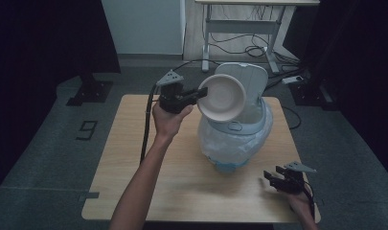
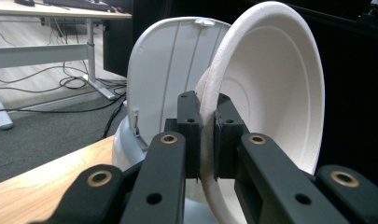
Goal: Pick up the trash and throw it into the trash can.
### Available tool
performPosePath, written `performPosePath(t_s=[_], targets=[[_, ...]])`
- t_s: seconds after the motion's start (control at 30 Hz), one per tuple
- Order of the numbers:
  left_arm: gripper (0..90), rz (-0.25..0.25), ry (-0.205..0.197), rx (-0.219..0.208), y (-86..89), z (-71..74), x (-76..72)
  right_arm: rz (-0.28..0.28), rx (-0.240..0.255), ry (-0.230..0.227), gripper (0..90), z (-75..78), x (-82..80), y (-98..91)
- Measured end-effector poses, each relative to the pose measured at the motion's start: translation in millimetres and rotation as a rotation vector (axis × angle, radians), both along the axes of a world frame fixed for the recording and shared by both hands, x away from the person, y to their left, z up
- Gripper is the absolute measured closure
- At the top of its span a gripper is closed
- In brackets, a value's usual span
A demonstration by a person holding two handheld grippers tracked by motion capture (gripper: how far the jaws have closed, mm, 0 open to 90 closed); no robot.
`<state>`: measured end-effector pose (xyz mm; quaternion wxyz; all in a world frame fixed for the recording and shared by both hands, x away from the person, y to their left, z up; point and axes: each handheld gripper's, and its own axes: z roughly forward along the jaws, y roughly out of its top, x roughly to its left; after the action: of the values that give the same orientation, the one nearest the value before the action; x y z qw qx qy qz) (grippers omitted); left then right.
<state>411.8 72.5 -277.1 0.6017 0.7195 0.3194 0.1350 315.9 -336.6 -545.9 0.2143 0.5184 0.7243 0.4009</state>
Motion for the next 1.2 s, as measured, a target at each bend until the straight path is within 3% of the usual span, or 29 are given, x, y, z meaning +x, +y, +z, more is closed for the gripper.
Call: performPosePath(t_s=[0.67,1.2], targets=[[83.4,-0.006,-0.004,-0.01,-37.7,-8.9,22.1,0.007,0.002,0.004,36.3,-1.2,0.9,-0.9],[83.3,-0.003,0.01,-0.003,-56.8,-21.1,43.9,0.002,0.001,0.011,36.2,-2.5,0.4,-2.8]])
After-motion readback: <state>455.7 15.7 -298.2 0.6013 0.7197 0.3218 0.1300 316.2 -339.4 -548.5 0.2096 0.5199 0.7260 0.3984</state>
